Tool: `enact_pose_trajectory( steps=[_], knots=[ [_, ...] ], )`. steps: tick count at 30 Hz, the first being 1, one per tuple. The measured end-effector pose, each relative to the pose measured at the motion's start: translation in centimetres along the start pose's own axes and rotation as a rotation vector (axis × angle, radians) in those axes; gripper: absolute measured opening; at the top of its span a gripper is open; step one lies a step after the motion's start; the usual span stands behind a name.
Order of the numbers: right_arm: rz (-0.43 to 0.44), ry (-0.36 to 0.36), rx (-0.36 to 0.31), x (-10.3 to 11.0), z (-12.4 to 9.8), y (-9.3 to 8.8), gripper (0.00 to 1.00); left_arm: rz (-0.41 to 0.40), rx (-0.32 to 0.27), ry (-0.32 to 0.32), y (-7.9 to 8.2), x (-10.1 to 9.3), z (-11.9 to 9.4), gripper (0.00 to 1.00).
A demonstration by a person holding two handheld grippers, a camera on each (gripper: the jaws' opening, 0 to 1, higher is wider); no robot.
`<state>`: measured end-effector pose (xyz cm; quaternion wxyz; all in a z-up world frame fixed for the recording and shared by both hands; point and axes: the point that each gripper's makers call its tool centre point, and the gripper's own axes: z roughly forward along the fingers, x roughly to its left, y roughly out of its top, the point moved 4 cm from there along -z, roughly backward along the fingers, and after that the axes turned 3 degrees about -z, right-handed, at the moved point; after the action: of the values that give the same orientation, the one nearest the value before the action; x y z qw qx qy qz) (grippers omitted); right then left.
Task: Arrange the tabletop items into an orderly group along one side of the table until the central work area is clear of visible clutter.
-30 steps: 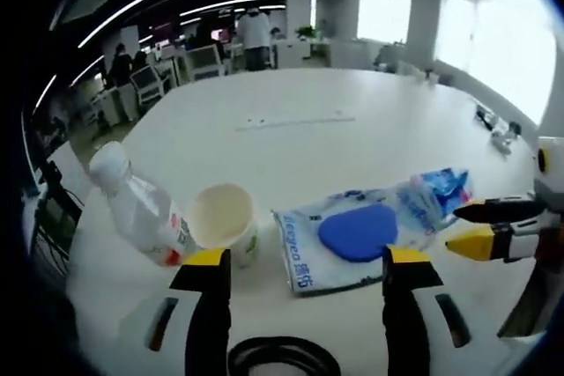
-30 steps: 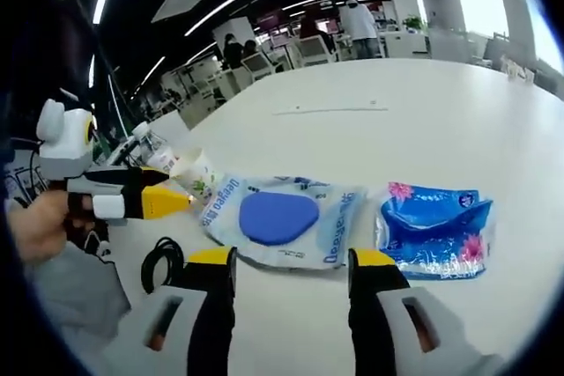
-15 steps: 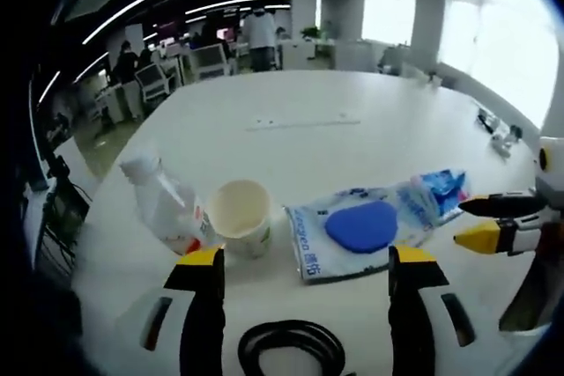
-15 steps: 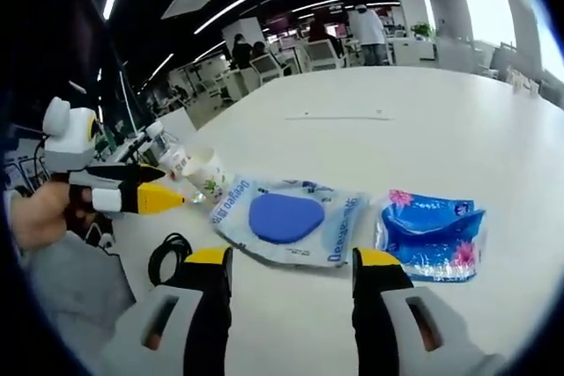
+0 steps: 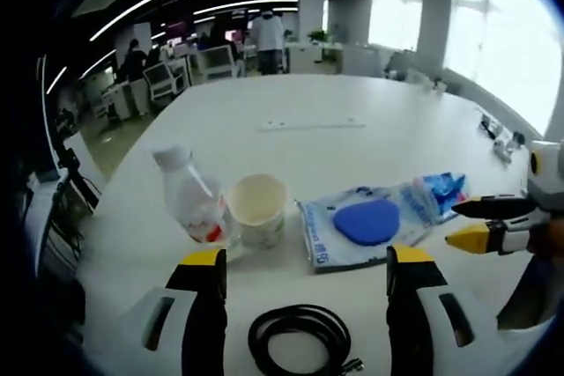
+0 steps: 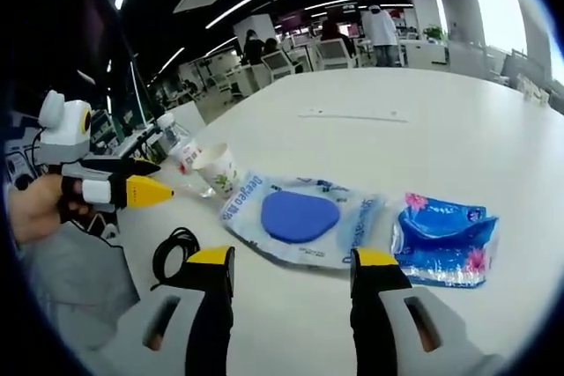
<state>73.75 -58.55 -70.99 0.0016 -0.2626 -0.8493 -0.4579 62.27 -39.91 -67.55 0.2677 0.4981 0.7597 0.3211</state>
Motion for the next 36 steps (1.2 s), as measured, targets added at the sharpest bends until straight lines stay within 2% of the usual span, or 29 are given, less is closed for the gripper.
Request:
enact_pose_trajectory(
  steps=[17, 22, 25, 30, 36],
  knots=[
    [-0.076, 0.101, -0.001, 2.7, 2.3, 1.6, 0.51, -0.054, -0.003, 0.063, -1.7, 2.0, -4.2, 0.69],
    [-0.101, 0.129, -0.004, 3.4, 3.2, 2.3, 0.51, -0.072, -0.014, 0.074, -1.7, 2.5, -5.4, 0.69],
    [-0.127, 0.144, -0.002, 3.9, 3.5, 2.6, 0.51, -0.129, -0.035, 0.077, -1.8, 2.5, -6.1, 0.68],
    [-0.144, 0.176, 0.028, 4.7, 4.3, 2.5, 0.51, -0.146, -0.054, 0.089, -2.0, 2.5, -7.0, 0.67],
    [-0.174, 0.204, 0.031, 5.6, 5.1, 2.7, 0.51, -0.167, -0.056, 0.101, -2.4, 2.6, -7.7, 0.68]
  ],
)
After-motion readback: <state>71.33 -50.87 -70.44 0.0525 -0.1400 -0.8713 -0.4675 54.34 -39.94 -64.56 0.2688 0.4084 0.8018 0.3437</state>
